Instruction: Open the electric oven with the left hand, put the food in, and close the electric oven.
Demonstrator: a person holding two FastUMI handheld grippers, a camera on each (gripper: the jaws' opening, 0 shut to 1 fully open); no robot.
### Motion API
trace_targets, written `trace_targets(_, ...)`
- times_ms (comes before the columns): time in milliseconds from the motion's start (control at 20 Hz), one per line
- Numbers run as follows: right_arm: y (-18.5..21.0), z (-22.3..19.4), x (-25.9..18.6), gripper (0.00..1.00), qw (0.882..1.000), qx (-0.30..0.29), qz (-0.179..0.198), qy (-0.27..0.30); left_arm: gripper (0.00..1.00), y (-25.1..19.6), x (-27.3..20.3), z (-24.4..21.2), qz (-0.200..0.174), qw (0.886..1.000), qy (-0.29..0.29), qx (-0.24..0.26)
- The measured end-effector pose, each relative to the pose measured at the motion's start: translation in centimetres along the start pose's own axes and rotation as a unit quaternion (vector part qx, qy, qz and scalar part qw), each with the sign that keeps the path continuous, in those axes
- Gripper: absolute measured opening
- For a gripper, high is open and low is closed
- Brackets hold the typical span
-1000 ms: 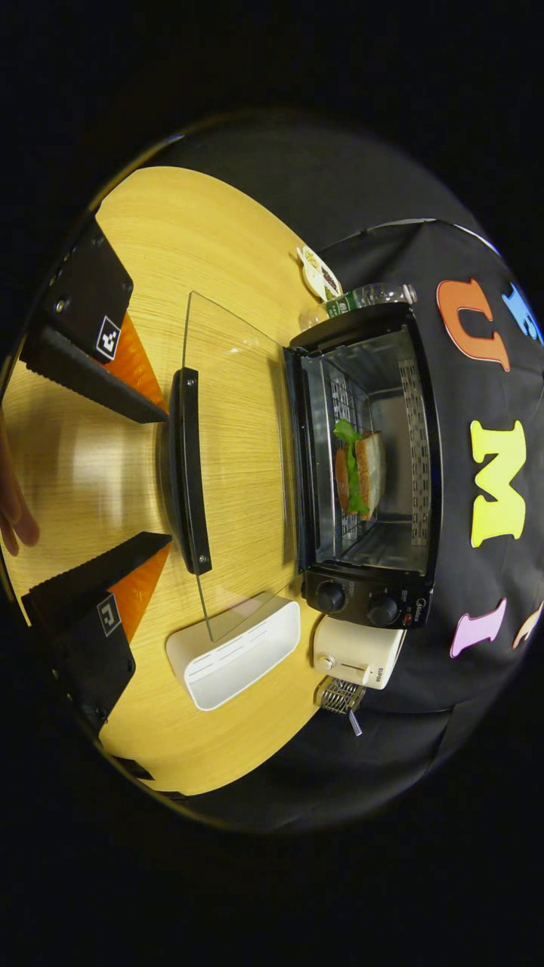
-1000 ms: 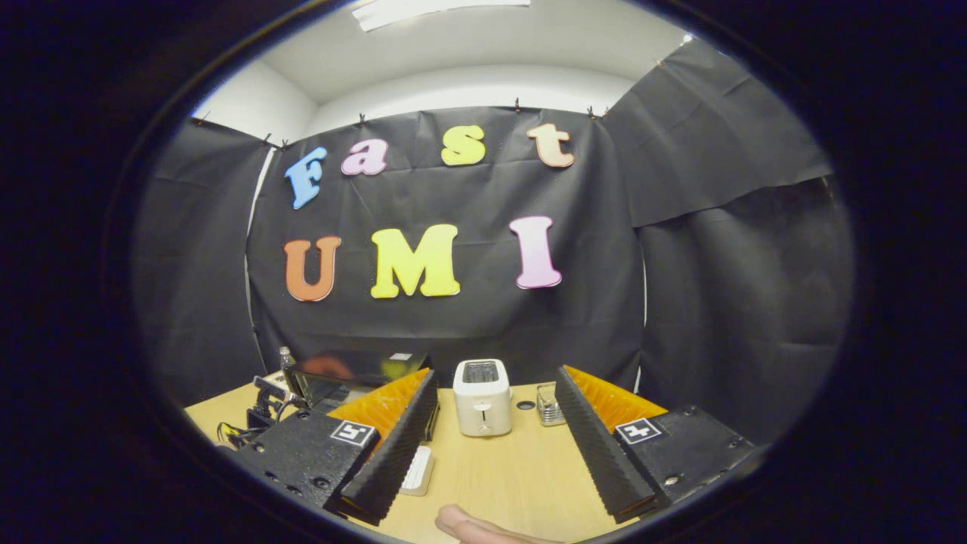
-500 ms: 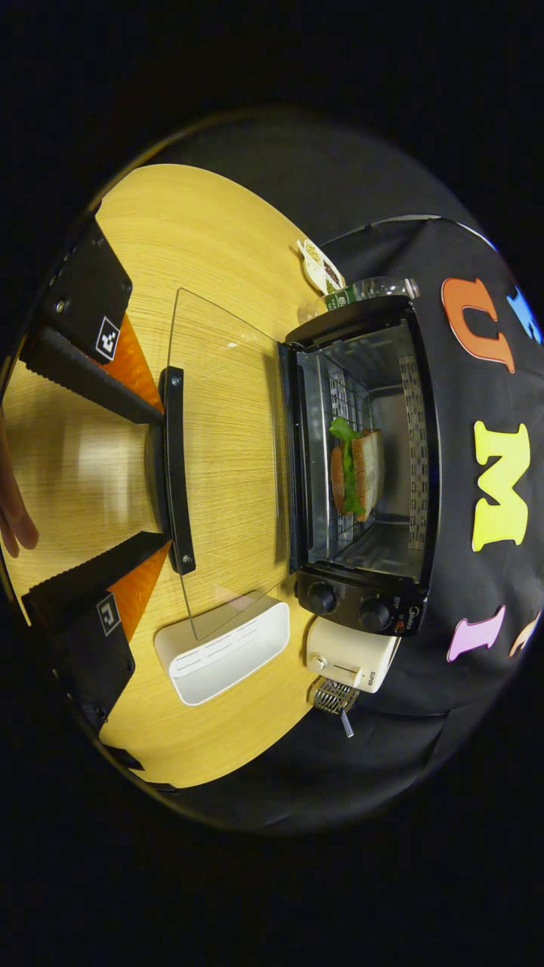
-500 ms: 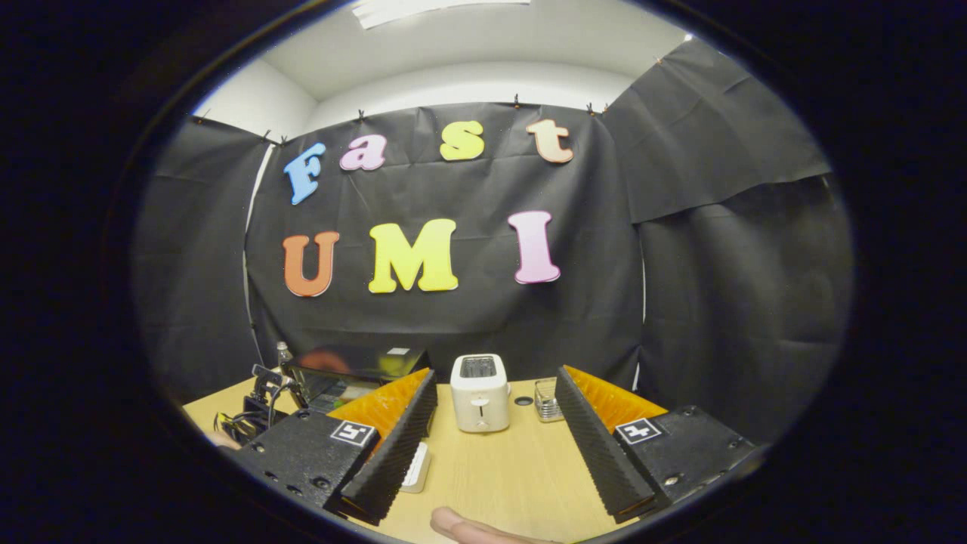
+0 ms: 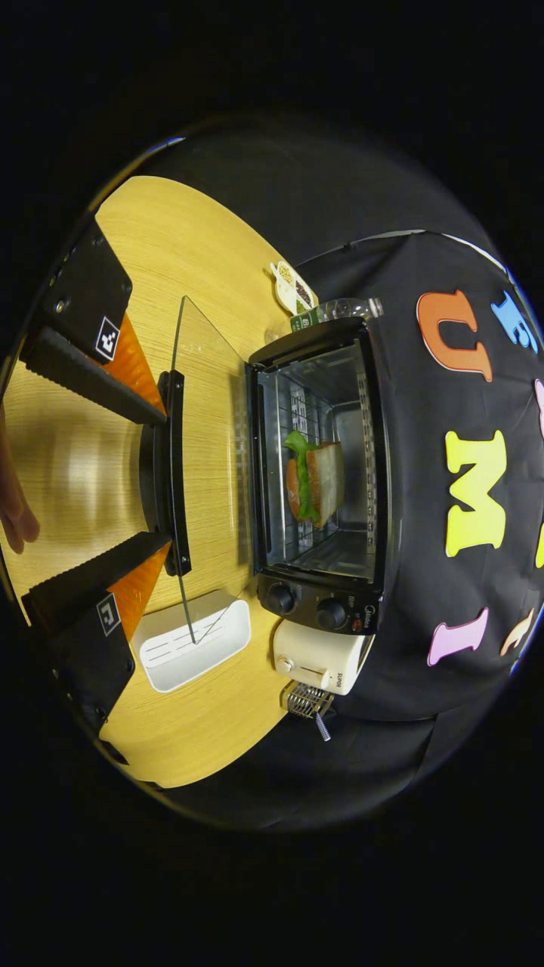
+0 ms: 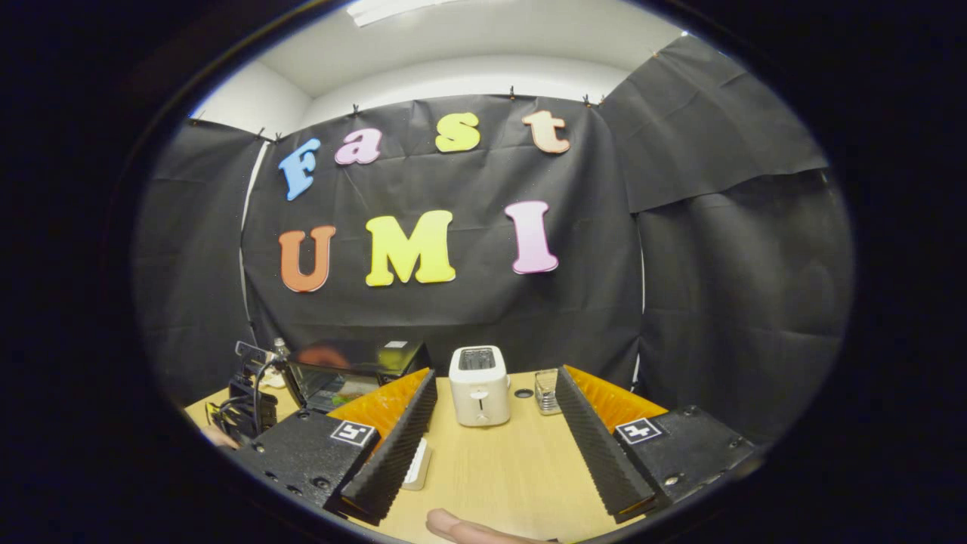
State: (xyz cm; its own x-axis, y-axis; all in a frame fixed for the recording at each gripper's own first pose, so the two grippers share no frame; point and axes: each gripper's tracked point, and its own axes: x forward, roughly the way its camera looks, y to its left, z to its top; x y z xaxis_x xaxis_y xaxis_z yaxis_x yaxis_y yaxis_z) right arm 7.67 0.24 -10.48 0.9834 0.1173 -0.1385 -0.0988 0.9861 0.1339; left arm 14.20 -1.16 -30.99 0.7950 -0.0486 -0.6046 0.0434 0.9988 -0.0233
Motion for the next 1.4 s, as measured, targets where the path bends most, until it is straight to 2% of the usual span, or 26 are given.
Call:
trace_targets(850,0.7,0.4,-1.5,1.0,1.0,-0.006,-0.007,-0.007,0.96,0.9,-0.4,8.9,0.007,0.993,-0.12,0.019)
trace_targets(1100,0.4,0.3,-2.2,1.0,1.0,-0.005,-0.018,-0.011,0.96,1.3,0.5,11.8,0.001,0.992,-0.124,-0.001)
trace_targets(1400,1.3,0.4,-4.0,1.0,1.0,-0.009,-0.015,-0.009,0.96,1.7,-1.8,13.4,0.001,0.988,-0.154,0.008)
